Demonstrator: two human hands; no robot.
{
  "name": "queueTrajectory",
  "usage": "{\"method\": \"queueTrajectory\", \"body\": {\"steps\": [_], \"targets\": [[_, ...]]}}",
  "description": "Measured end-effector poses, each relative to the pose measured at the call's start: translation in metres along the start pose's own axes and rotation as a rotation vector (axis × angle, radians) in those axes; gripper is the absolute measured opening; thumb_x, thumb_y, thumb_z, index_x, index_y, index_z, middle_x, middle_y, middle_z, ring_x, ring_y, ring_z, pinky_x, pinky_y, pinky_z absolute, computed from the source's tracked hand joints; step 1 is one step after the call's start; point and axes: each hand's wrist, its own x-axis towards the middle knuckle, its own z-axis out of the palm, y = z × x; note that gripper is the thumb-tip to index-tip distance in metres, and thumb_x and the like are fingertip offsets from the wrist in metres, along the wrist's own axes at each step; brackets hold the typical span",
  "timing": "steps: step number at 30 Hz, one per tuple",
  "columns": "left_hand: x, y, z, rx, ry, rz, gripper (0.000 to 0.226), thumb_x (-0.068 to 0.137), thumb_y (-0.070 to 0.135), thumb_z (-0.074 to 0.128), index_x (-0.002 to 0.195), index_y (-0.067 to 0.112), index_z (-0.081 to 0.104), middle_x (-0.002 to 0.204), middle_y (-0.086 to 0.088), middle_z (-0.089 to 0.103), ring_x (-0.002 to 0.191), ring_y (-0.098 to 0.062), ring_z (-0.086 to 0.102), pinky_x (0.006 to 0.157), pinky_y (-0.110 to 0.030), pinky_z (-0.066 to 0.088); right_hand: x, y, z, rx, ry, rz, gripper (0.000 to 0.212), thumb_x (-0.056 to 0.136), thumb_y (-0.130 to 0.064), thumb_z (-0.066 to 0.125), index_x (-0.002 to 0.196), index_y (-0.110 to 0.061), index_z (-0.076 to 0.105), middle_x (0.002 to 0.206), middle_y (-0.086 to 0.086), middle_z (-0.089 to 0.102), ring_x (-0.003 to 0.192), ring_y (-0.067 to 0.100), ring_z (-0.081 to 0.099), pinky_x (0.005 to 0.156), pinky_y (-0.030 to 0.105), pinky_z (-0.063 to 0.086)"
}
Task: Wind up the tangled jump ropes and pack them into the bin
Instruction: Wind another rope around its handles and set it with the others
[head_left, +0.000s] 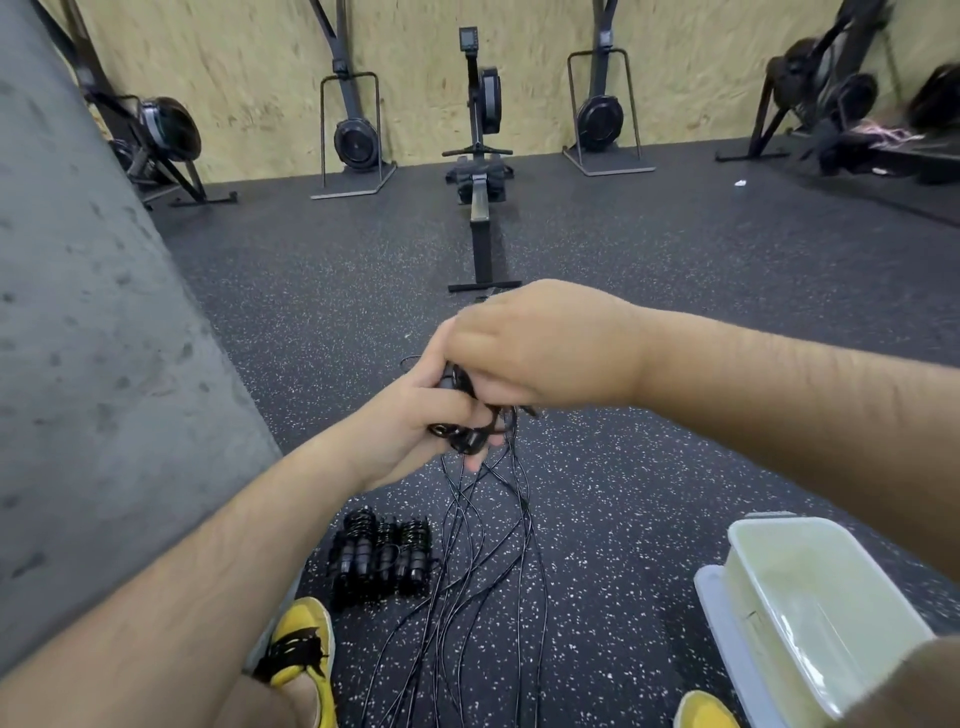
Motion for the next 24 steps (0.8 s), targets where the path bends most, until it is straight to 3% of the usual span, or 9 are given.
{"method": "queueTrajectory", "body": {"steps": [3, 5, 7, 9, 13, 17, 20, 22, 24], "targets": [[0.004, -0.007, 0.004, 0.028, 0.016, -0.02, 0.083, 0.069, 0.001, 0.068, 0.142, 0.014, 0.031, 0.1, -0.03, 0.053, 0.076, -0.035, 0.056, 0.052, -0.036, 0.048, 0.002, -0.006, -0.001, 0.109, 0.101, 0.304, 0.015, 0.086, -0.02, 0.052, 0.087, -0.007, 0.061, 0.075, 0.005, 0.062, 0.059, 0.029, 0.056, 0.051, 0.032, 0.039], [0.006, -0.009, 0.005, 0.024, 0.081, -0.004, 0.073, 0.071, -0.001, 0.065, 0.136, 0.009, 0.033, 0.091, -0.024, 0.056, 0.073, -0.032, 0.058, 0.05, -0.035, 0.047, -0.002, -0.014, 0.005, 0.233, 0.165, 0.468, 0.01, 0.087, -0.018, 0.058, 0.092, -0.01, 0.063, 0.078, -0.001, 0.063, 0.066, 0.021, 0.056, 0.06, 0.035, 0.046], [0.008, -0.008, 0.004, 0.03, 0.145, 0.035, 0.061, 0.074, -0.003, 0.06, 0.13, 0.012, 0.037, 0.093, -0.017, 0.059, 0.071, -0.031, 0.06, 0.053, -0.036, 0.046, -0.009, -0.023, 0.013, 0.438, 0.197, 0.675, 0.009, 0.091, -0.019, 0.06, 0.1, -0.016, 0.064, 0.084, -0.008, 0.063, 0.071, 0.007, 0.055, 0.068, 0.031, 0.047], [0.009, -0.01, 0.0, 0.041, 0.187, 0.059, 0.068, 0.076, -0.003, 0.058, 0.137, 0.02, 0.039, 0.105, -0.015, 0.063, 0.071, -0.031, 0.059, 0.054, -0.036, 0.047, -0.015, -0.033, 0.021, 0.59, 0.194, 0.793, 0.019, 0.093, -0.017, 0.06, 0.111, -0.02, 0.065, 0.093, -0.016, 0.061, 0.079, -0.001, 0.055, 0.073, 0.022, 0.047], [0.01, -0.012, -0.006, 0.179, 0.251, 0.119, 0.061, 0.083, 0.008, 0.061, 0.138, 0.022, 0.04, 0.117, -0.021, 0.057, 0.076, -0.029, 0.06, 0.055, -0.039, 0.049, -0.009, -0.046, 0.025, 0.684, 0.177, 0.806, 0.025, 0.09, -0.03, 0.069, 0.115, -0.027, 0.064, 0.094, -0.028, 0.05, 0.085, -0.005, 0.051, 0.074, 0.008, 0.039], [0.008, -0.011, -0.012, 0.309, 0.283, 0.117, 0.068, 0.073, 0.024, 0.073, 0.132, 0.023, 0.04, 0.118, -0.021, 0.054, 0.086, -0.024, 0.064, 0.06, -0.039, 0.052, 0.003, -0.045, 0.037, 0.678, 0.187, 0.868, 0.033, 0.082, -0.046, 0.075, 0.11, -0.033, 0.066, 0.097, -0.022, 0.052, 0.087, 0.002, 0.051, 0.076, 0.01, 0.04], [0.004, -0.018, -0.022, 0.338, 0.254, 0.113, 0.063, 0.073, 0.008, 0.066, 0.128, 0.026, 0.041, 0.109, -0.007, 0.057, 0.082, -0.013, 0.064, 0.062, -0.039, 0.053, 0.011, -0.049, 0.045, 0.647, 0.173, 0.859, 0.02, 0.088, -0.036, 0.069, 0.107, -0.032, 0.065, 0.099, -0.025, 0.051, 0.088, -0.007, 0.049, 0.072, 0.006, 0.044], [0.002, -0.024, -0.028, 0.345, 0.282, 0.097, 0.073, 0.077, -0.005, 0.058, 0.137, 0.028, 0.036, 0.113, 0.001, 0.058, 0.085, -0.005, 0.065, 0.063, -0.032, 0.054, 0.014, -0.053, 0.049, 0.592, 0.209, 0.822, 0.016, 0.091, -0.025, 0.067, 0.106, -0.023, 0.065, 0.091, -0.026, 0.045, 0.081, -0.007, 0.044, 0.073, 0.004, 0.039], [0.0, -0.026, -0.036, 0.371, 0.331, 0.082, 0.078, 0.086, -0.013, 0.058, 0.144, 0.03, 0.029, 0.119, 0.006, 0.057, 0.09, 0.0, 0.065, 0.07, -0.024, 0.056, 0.014, -0.055, 0.055, 0.554, 0.246, 0.793, 0.017, 0.091, -0.018, 0.068, 0.107, -0.014, 0.065, 0.094, -0.018, 0.05, 0.081, -0.002, 0.043, 0.078, 0.014, 0.041]]}}
